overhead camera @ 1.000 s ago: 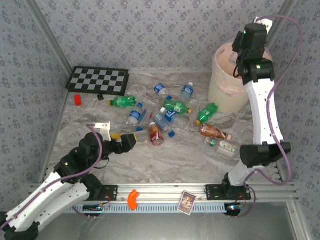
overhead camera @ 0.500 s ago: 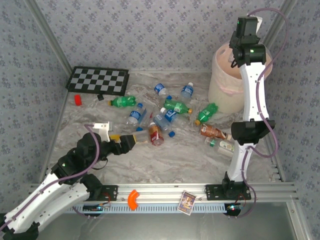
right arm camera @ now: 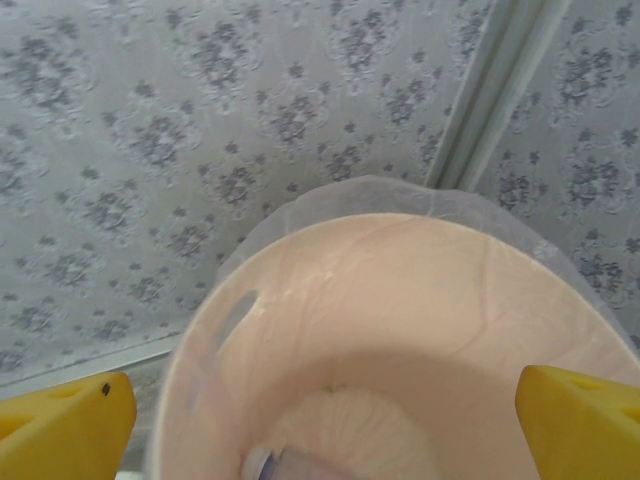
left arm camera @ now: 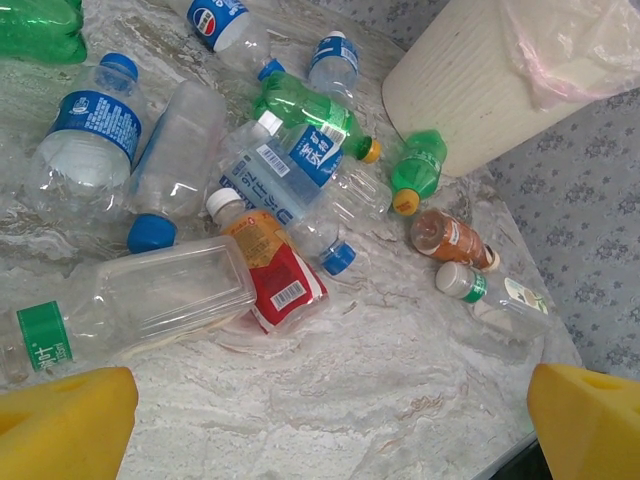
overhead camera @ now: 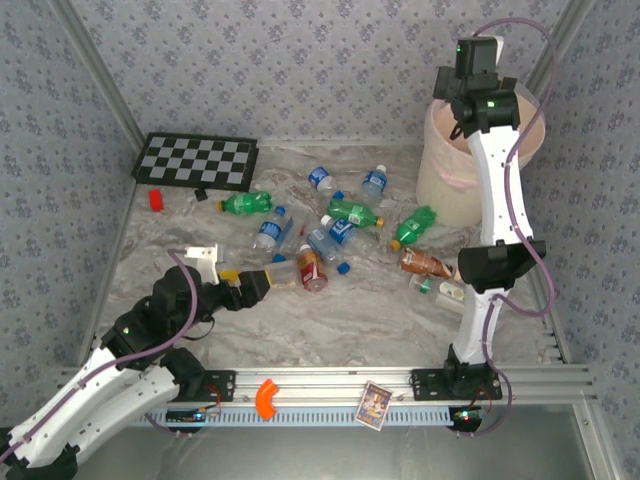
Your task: Put the plastic bottles in the bin
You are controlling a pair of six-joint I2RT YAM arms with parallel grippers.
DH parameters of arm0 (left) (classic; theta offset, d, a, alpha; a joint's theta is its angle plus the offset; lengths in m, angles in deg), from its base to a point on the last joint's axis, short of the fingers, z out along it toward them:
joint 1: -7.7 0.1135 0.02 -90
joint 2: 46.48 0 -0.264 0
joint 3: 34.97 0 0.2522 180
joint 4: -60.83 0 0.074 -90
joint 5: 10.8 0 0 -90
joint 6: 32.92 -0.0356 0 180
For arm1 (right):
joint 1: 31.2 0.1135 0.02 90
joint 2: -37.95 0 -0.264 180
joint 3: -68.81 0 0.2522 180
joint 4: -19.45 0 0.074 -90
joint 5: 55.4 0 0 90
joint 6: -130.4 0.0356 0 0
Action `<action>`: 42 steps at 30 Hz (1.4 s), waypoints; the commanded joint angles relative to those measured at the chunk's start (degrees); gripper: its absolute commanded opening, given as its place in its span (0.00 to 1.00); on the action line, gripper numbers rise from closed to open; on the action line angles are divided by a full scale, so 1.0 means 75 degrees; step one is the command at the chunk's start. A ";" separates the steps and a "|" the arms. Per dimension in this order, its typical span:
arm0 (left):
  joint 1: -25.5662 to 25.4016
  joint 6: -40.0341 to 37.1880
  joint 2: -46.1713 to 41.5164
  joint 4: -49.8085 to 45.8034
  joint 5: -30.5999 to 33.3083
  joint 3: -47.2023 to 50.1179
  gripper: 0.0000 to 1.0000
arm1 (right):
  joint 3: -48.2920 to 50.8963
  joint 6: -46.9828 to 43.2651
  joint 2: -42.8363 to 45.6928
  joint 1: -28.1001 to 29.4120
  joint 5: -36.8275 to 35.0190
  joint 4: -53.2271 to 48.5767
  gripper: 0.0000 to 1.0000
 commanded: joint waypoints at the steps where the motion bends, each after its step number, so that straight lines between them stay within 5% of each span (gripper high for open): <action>1: -0.0040 0.0078 -0.0129 -0.0051 0.0088 -0.0026 1.00 | 0.0450 0.0093 0.0706 0.0151 -0.0185 0.0193 1.00; 15: -0.0038 -0.0030 -0.0030 0.0271 -0.0130 0.0316 1.00 | 0.6292 0.1508 0.4160 0.1588 0.0425 0.2234 1.00; 22: -0.0038 -0.0011 0.0253 0.1152 -0.0666 0.0699 1.00 | 0.8968 0.2460 0.5724 0.1856 0.0546 0.2091 1.00; 30: -0.0045 0.0018 0.0768 0.1577 -0.0887 0.0697 1.00 | 1.1929 0.3669 0.7721 0.1430 0.1037 0.1764 1.00; 42: -0.0091 0.0071 0.1391 0.1861 -0.1002 0.0561 1.00 | 1.4429 0.4384 0.9761 -0.0636 0.1868 0.0692 1.00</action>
